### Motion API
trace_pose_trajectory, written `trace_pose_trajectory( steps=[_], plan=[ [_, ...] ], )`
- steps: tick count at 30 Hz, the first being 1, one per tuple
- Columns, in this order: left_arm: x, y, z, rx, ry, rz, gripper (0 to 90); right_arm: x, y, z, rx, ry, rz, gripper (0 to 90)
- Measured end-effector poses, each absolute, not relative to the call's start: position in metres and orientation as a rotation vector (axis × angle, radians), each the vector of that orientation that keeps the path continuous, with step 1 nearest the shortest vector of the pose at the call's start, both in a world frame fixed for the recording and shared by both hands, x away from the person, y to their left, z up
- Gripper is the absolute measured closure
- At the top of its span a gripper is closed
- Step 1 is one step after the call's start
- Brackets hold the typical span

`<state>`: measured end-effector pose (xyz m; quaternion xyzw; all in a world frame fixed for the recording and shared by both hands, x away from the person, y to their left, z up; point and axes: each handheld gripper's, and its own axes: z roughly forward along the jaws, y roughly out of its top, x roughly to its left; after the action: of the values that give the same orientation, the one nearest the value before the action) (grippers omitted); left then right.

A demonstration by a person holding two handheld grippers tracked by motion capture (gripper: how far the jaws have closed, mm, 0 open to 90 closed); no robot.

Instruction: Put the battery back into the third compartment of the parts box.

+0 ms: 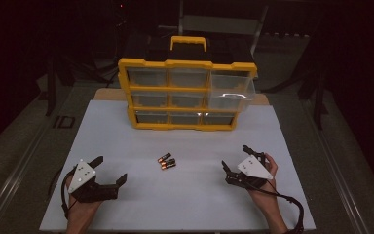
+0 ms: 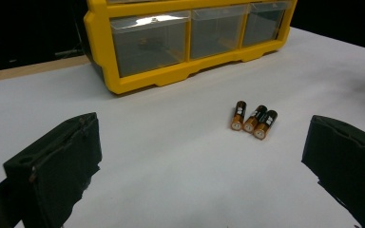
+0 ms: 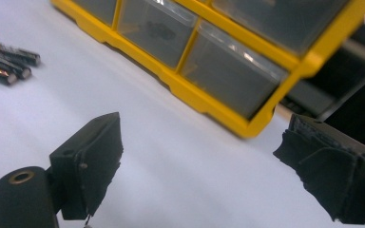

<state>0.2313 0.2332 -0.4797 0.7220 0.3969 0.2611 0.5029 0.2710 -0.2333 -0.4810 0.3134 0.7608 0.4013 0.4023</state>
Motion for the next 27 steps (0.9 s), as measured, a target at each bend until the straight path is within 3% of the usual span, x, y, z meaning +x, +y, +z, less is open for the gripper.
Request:
trace_pose_trajectory(
  steps=[17, 27],
  plan=[
    [0.243, 0.242, -0.465, 1.687, 0.974, 0.608, 0.0, 0.267, -0.268, -0.487, 1.032, 1.892, 1.263, 12.8],
    [0.262, 0.233, -0.445, 1.763, 0.924, 0.551, 0.0, 0.262, -0.275, -0.488, 1.048, 1.847, 1.301, 12.8]
  ],
)
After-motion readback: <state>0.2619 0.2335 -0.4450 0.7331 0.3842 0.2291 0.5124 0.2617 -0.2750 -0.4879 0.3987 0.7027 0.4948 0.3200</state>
